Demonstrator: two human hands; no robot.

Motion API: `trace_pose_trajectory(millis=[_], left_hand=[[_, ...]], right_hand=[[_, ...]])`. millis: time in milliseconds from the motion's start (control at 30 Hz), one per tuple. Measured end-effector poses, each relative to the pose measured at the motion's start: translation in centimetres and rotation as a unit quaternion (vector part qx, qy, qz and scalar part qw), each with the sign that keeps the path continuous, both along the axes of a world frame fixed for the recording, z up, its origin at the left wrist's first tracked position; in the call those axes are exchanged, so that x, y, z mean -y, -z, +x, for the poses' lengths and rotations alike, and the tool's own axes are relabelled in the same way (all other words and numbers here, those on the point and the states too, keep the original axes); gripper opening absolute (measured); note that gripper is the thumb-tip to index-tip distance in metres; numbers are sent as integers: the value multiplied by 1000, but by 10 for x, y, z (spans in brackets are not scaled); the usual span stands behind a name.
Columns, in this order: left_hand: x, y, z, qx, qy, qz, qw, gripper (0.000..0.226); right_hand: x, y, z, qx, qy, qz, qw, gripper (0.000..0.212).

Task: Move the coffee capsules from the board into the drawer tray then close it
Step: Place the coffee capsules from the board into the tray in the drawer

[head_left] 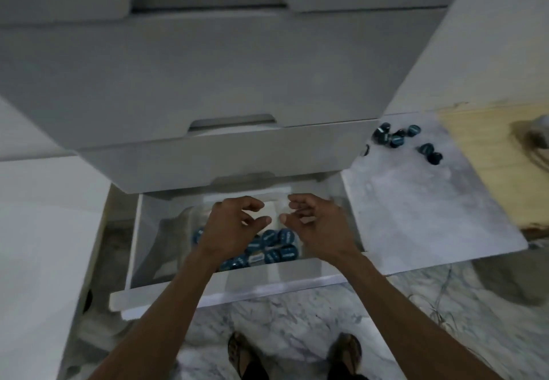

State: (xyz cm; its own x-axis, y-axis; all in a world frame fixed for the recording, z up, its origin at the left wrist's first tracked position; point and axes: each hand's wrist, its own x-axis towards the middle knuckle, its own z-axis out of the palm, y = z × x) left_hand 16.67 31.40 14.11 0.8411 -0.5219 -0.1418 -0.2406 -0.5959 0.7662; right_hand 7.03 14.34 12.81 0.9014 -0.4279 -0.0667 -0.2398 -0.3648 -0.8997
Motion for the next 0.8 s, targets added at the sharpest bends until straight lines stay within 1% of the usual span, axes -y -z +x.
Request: trace_pose_trajectory(millis=[100,267,367,467,600,800], left_hand=[[54,-12,-24,12,18,-29,999,28],[169,-23,-78,25,22,-76,997,26],[234,-23,-108,29,18,-105,994,29],[287,-21,-131,29,16,-111,993,34],[336,-18,-140,11,17,-106,994,33],[392,-4,-104,4,33,-84,996,30]], right_hand=[[50,-16,-35,25,32,-11,999,39],[160,-30,-102,42,90,-13,995,41],[224,-32,-139,39,123,-27,991,43],[276,-33,-165,29,152,-27,988,42],[331,-35,-175,22,181,-37,983,42],[395,-24,-146,2,203,-43,978,41]])
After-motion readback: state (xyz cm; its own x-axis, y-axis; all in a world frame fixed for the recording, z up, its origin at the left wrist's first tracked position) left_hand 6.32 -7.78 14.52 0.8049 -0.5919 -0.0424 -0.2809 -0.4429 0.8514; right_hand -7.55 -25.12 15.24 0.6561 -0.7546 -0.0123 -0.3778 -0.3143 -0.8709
